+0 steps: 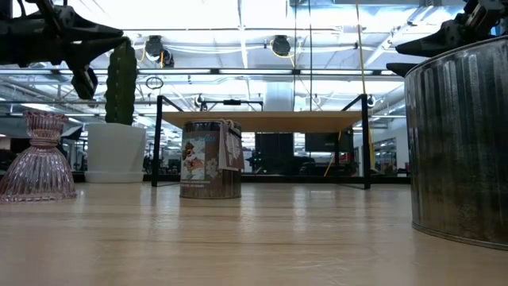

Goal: Pick & Place candle stick holders
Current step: Put the left red candle holder on the shelf

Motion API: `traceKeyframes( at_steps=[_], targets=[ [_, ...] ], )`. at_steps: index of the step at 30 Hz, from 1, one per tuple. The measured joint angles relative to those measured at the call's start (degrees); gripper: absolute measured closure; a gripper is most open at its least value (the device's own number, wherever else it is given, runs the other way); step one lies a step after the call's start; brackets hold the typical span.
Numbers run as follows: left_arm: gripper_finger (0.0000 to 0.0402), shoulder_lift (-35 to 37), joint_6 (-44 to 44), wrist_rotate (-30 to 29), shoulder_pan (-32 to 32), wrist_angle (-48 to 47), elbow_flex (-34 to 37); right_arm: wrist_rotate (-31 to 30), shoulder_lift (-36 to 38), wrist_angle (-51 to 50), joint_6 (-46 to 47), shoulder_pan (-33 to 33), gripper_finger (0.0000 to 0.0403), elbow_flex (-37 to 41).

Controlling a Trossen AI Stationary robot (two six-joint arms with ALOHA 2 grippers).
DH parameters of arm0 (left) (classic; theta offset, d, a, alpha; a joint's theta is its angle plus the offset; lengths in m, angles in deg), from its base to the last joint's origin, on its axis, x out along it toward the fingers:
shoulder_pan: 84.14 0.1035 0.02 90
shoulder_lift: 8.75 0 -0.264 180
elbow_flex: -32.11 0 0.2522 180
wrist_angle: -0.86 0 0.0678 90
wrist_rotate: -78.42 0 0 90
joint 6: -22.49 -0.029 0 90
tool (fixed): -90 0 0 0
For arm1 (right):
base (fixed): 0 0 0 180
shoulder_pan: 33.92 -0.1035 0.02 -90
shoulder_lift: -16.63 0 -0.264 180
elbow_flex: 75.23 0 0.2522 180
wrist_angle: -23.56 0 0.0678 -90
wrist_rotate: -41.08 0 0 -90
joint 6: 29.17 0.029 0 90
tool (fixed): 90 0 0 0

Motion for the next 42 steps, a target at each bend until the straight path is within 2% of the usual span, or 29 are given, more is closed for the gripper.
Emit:
traceKeyframes(
  at_steps=[20,24,34,42],
  targets=[
    [0.0363,0.0,4.2,-2.9,0.0,-0.5,0.0,0.0,0.0,-0.1,0.0,0.0,0.0259,0.0],
    [0.0333,0.0,4.2,-4.2,0.0,-0.6,0.0,0.0,0.0,-0.1,0.0,0.0,0.0259,0.0],
    [0.0217,0.0,6.5,-4.2,0.0,-2.3,0.0,0.0,0.0,-0.1,0.0,0.0,0.0259,0.0],
    [0.0199,0.0,8.4,-3.0,0.0,-2.3,-2.2,0.0,0.0,-0.1,0.0,0.0,0.0259,0.0]
  ],
)
